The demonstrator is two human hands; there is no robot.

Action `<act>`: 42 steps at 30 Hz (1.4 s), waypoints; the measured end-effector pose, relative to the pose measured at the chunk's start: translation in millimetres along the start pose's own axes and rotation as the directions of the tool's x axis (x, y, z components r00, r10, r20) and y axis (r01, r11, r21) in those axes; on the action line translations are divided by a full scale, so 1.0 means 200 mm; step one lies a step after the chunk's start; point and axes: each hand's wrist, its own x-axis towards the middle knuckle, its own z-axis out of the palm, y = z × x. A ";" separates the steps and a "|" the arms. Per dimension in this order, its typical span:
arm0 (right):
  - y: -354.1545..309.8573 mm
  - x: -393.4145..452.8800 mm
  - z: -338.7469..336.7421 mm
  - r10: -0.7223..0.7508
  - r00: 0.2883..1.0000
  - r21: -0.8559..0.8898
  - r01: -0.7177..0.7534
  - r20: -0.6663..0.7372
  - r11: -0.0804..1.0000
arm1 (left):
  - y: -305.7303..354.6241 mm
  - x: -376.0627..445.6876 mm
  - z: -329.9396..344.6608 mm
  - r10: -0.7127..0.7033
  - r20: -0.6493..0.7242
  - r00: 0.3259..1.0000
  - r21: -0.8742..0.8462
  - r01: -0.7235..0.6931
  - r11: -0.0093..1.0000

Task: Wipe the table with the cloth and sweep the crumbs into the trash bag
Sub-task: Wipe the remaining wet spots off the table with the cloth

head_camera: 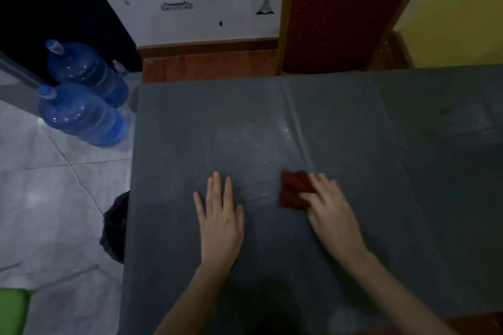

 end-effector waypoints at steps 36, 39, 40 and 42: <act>0.18 0.63 0.00 -0.233 0.972 0.130 0.232 -0.013 0.964 | 0.05 0.00 0.04 -0.026 -0.070 0.997 0.111 0.034 0.993; 0.35 0.74 -0.07 -0.500 0.842 -0.024 0.515 0.200 0.857 | 0.04 0.00 0.06 -0.008 -0.095 0.995 0.095 0.018 0.995; 0.44 0.79 -0.10 -0.444 0.876 -0.038 0.458 0.191 0.888 | 0.04 0.01 0.06 -0.003 -0.105 0.994 0.087 0.012 0.996; 0.58 0.86 -0.14 -0.202 0.976 -0.038 0.206 0.081 0.978 | 0.03 0.00 0.08 0.000 -0.134 0.991 0.060 0.009 0.998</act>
